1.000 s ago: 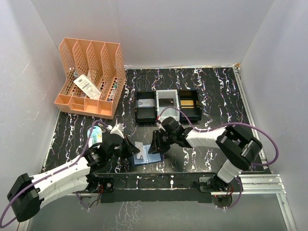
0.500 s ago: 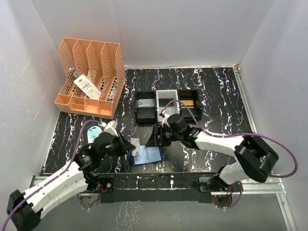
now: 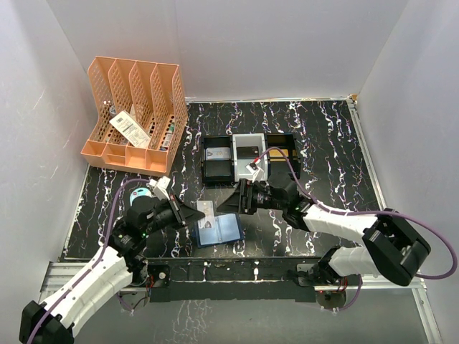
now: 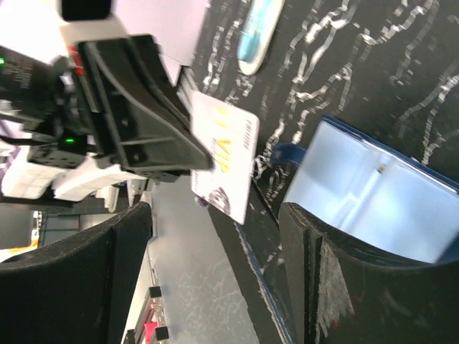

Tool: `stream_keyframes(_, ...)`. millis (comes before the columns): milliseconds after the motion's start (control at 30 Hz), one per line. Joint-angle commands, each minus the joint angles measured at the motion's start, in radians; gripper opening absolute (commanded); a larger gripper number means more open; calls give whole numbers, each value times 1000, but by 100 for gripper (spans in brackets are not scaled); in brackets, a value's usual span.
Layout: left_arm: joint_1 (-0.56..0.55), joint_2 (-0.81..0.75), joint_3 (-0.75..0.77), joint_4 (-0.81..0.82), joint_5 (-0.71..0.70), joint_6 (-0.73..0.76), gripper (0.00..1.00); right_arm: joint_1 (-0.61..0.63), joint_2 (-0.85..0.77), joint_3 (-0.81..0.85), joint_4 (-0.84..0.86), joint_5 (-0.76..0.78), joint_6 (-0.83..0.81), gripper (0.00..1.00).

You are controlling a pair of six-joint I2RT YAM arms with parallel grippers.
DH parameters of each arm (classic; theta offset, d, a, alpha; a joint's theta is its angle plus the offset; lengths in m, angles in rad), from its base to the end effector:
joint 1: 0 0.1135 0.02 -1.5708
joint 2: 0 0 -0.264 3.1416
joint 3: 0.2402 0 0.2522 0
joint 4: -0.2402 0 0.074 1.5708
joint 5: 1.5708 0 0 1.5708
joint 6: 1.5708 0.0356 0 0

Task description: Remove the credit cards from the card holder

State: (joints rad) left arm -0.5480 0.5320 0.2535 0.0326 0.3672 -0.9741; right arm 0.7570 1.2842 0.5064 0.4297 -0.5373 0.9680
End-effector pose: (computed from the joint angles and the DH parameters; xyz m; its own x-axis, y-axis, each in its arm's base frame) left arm 0.1201 -0.0883 0.2117 -0.7648 -0.4377 -0.4727 0.2684 0.4506 -0.8514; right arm 0.1767 0.1920 0.2019 -0.9147 0.1094 -0.3891 -0.3285 0.3597 0.8733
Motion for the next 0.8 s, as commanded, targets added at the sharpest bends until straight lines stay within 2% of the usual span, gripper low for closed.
stream_keyframes(0,5,-17,-39,225,150,-86,0,-1,-37,-22,180,-39,53,72)
stream_keyframes(167,5,-10,-64,337,186,-140,0,-1,-12,-30,262,-84,99,72)
stream_keyframes(300,5,-9,-74,385,191,-163,0,-2,16,-26,322,-122,130,68)
stream_keyframes(400,5,-6,-88,428,195,-190,0,-2,36,-27,366,-151,153,54)
stream_keyframes(767,5,17,-108,512,229,-221,0,0,75,-33,463,-184,206,31)
